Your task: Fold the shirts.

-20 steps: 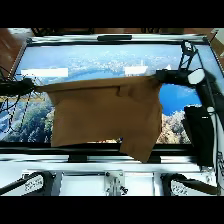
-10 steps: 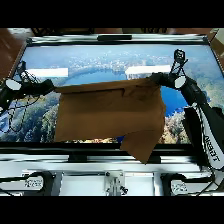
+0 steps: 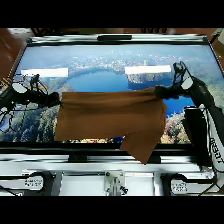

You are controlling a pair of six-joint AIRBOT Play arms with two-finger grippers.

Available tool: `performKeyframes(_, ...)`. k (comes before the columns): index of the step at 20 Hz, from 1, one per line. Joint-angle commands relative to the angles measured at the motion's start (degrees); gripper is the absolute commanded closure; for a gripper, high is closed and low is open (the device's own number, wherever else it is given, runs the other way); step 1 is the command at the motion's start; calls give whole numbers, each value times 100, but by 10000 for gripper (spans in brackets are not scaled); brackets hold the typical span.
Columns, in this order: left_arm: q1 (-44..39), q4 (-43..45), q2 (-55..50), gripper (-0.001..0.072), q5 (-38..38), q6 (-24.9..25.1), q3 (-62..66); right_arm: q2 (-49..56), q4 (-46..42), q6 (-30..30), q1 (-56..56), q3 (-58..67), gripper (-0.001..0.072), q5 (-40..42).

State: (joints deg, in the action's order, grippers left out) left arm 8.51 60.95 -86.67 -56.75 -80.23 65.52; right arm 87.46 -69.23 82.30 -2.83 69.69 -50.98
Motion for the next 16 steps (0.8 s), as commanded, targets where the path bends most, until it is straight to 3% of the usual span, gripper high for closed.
performKeyframes(1,4,9,-68,671,-243,-2,-83,35,-61,221,9,-238,647,-586)
performKeyframes(13,385,-20,-142,672,-332,-24,52,131,-177,1180,81,-238,647,433)
performKeyframes(16,286,-11,-295,672,-428,-120,42,153,-162,1202,157,-238,637,302)
